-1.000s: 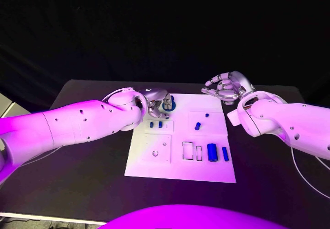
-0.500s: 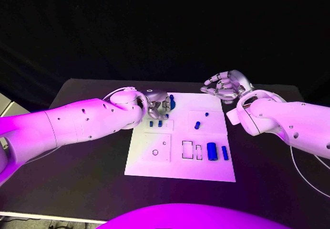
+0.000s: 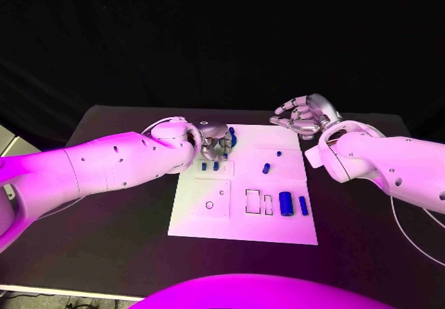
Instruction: Assemble the parts on the task board
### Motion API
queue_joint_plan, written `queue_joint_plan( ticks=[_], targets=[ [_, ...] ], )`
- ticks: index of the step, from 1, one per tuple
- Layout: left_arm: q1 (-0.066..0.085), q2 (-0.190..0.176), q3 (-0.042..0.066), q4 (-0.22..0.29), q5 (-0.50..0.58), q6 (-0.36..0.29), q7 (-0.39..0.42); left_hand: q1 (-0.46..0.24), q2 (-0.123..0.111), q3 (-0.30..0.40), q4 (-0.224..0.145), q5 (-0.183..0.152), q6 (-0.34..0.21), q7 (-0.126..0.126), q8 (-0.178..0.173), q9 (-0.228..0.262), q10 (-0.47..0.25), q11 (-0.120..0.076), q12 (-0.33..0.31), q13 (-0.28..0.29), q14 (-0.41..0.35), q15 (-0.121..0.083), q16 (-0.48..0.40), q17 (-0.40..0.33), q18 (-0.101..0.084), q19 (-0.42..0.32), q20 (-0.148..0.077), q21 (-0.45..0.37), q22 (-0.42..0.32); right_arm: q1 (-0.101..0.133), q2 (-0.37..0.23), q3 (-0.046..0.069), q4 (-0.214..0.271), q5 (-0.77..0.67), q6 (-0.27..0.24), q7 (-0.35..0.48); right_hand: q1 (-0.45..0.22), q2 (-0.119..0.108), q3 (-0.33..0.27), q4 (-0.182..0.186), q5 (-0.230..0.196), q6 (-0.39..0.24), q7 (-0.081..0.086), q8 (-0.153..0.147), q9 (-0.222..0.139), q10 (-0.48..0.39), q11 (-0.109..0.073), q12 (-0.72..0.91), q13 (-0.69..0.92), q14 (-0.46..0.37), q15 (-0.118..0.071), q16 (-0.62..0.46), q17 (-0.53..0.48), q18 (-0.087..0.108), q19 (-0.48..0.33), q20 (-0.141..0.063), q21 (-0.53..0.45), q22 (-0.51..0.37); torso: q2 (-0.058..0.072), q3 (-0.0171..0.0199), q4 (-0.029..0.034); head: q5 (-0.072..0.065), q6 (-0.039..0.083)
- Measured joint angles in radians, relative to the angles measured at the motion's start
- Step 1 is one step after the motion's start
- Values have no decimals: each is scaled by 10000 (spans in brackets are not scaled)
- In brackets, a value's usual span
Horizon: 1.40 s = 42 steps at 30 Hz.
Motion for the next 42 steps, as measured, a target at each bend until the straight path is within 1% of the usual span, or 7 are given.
queue_joint_plan(
  ticks=[3, 12, 26, 28, 37, 40, 42],
  targets=[
    [-1, 16, 0, -25, 5, 19, 20, 78, 78, 173, -67, -74, 108, -32, -26, 0, 96, -55, 0, -3, 40, -40, 47, 41, 1, 35, -35, 147, 176, 0, 2, 0, 0, 0, 3, -1, 0, 0, 0, 0, 0, 0, 0, 0, 0, 0, 0, 0, 0, 0, 0, 0, 0, 0, 0, 0, 0, 0, 0, 6, -2, -10, -10],
    [-13, 89, -1, -165, 14, 98, 50, 159, 80, 477, -233, -220, 209, -34, -165, 17, 255, -109, -240, -79, 162, -90, 176, 188, 0, 90, -90, 484, 577, 0, 2, 0, 8, 0, 11, -4, 0, 0, 0, 0, 0, 0, 0, 0, 0, 0, 0, 1, 0, 0, 0, 0, -1, 0, 0, 0, 0, -1, 0, 12, -8, -20, -42],
    [-21, 222, 0, -408, 76, 170, 117, 159, 80, 724, -371, -311, 302, 19, -339, 39, 455, -53, -506, -172, 249, -71, 228, 243, 0, 139, -69, 692, 856, 0, 6, 1, 15, -1, 22, -8, 0, 0, 0, 0, 0, 0, 0, 0, 0, 0, 0, 1, 10, 0, 0, 0, 7, 1, 0, 0, 0, 7, -7, 8, -8, -39, -62],
    [-21, 234, 0, -415, 99, 171, 138, 159, 80, 763, -409, -340, 371, 19, -340, 64, 507, -72, -523, -191, 269, -50, 254, 244, -1, 139, -68, 754, 911, 0, 8, 1, 15, -1, 24, -9, 0, 0, 0, 0, 0, 0, 0, 0, 0, 0, 0, 1, 9, 0, 0, 0, 7, 1, 0, 0, 0, 7, -8, 7, -4, -40, -62],
    [-38, 117, -8, -335, 248, 47, 304, -21, 170, 1010, -602, -343, 891, -32, -398, 242, 1125, -197, -869, -222, 644, -179, 369, 531, 0, 465, -172, 1143, 1456, -1, 6, 1, 23, -1, 36, -10, 0, 0, 0, 0, 0, 0, 0, 0, 1, 1, 0, 1, 9, 0, 0, 0, 6, 0, 0, 0, 0, 6, -9, 3, 1, -35, -50],
    [-46, -11, 40, -230, 320, -7, 353, -177, 135, 1038, -630, -348, 923, -36, -407, 300, 1218, -210, -1009, -239, 644, -180, 369, 532, 0, 479, -158, 1143, 1473, -1, 3, 1, 23, -1, 41, -11, 0, 0, 0, 0, 0, 0, 0, 0, 0, 1, 0, 2, 9, 0, 0, 0, 5, 1, 0, 0, 0, 6, -9, 3, 1, -34, -43],
    [-47, -123, 114, -123, 392, -32, 386, -272, 127, 1067, -602, -349, 924, -37, -407, 321, 1252, -178, -1106, -256, 644, -179, 369, 528, 0, 479, -158, 1143, 1478, -1, -1, 1, 24, -1, 45, -11, 0, 0, 0, 0, 0, 0, 0, 0, 1, 1, 0, 2, 8, 0, 0, 0, 5, 0, 0, 0, 0, 5, -9, 3, 2, -34, -30]
  ],
)
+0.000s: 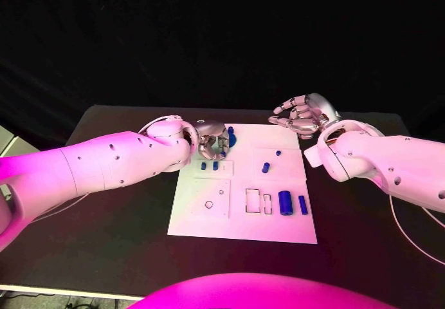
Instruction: Assemble the parts on the task board
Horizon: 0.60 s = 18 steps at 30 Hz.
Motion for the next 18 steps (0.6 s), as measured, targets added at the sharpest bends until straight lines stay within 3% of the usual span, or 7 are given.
queue_joint_plan(
  ticks=[10, 18],
  targets=[
    [3, -679, 325, 610, 453, -80, 103, 0, 0, 0, 0, 0, 38, 39, -66, 20, 70, -1, -86, -15, 1, 1, 0, -28, 0, -1, 0, 0, 10, 0, -27, 0, -5, 0, 13, -4, 0, 0, 0, 0, 0, 0, 0, 0, 0, 0, 0, 0, 0, 0, 0, 0, -1, 0, 0, 0, 0, -1, -8, -4, 18, -18, 13],
    [6, -1056, 378, 723, 676, -15, 83, -38, -39, -1, 0, 0, 73, 4, -79, 47, 70, 0, -86, -14, 34, 35, 0, -2, 0, -1, 0, 0, 28, 0, -41, 0, -11, 0, 19, -7, 0, 0, 0, 0, 0, 0, 0, 0, 0, 0, 0, 0, -1, 0, 0, 0, -2, 0, 0, 0, 0, -2, -10, 3, 27, 19, -9]
  ],
)
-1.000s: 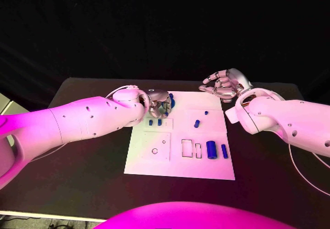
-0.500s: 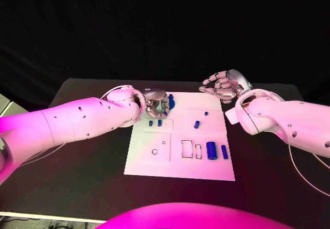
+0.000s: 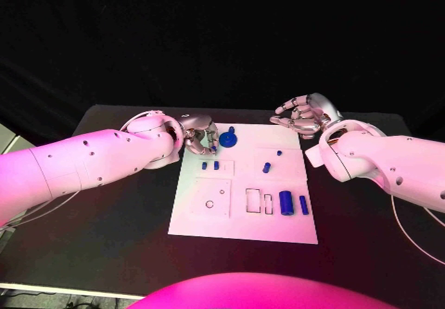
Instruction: Assemble the parts on the task board
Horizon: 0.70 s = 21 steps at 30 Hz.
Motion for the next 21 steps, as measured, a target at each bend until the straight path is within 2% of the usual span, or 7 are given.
queue_joint_plan(
  ticks=[10, 21],
  targets=[
    [-4, -152, 4, -56, 78, 102, -47, 0, 0, 28, -29, 0, 0, 0, -2, -14, 0, 0, -55, -2, 0, 0, 0, -26, 0, -1, 0, 0, -1, -2, -2, 0, 0, 0, 7, -2, 0, 0, 0, 0, 0, 0, 0, 0, 0, 0, 0, 0, 0, 0, 0, 0, -1, 0, 0, 0, 0, -1, 12, -8, -18, 44, -19],
    [-4, 10, -8, -209, 81, 140, -70, 1, -1, 28, -29, 0, -2, 0, -4, -16, 2, -2, -55, -9, -1, 0, 0, -26, 0, -1, 0, -1, -3, -5, 7, 0, -3, -1, 12, -4, 0, 0, 0, 0, 0, 0, 0, 0, 0, 0, 0, 0, -1, 0, 0, 0, -2, 0, 0, 0, 0, -2, 18, 1, -38, 56, -30]
  ],
)
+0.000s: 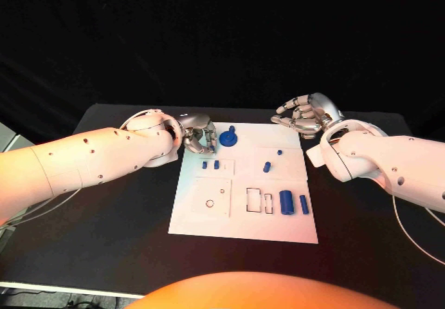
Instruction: Assemble the parts on the task board
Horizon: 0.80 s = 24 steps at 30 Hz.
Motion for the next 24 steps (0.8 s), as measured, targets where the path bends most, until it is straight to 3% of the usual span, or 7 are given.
queue_joint_plan(
  ticks=[24],
  targets=[
    [-42, 316, -90, -314, 1, 169, 0, 0, 0, 26, -27, 0, -3, 1, -32, 11, 69, 1, -67, -9, 0, 0, 0, 1, 0, 0, 0, 0, -3, -2, 21, -1, -6, 0, 5, -3, 0, 0, -30, 30, 0, 0, 0, 0, -10, 0, 0, 0, -1, 0, 0, 0, -1, 0, 0, 0, 0, 3, -2, -7, 9, -58, -42]
  ],
)
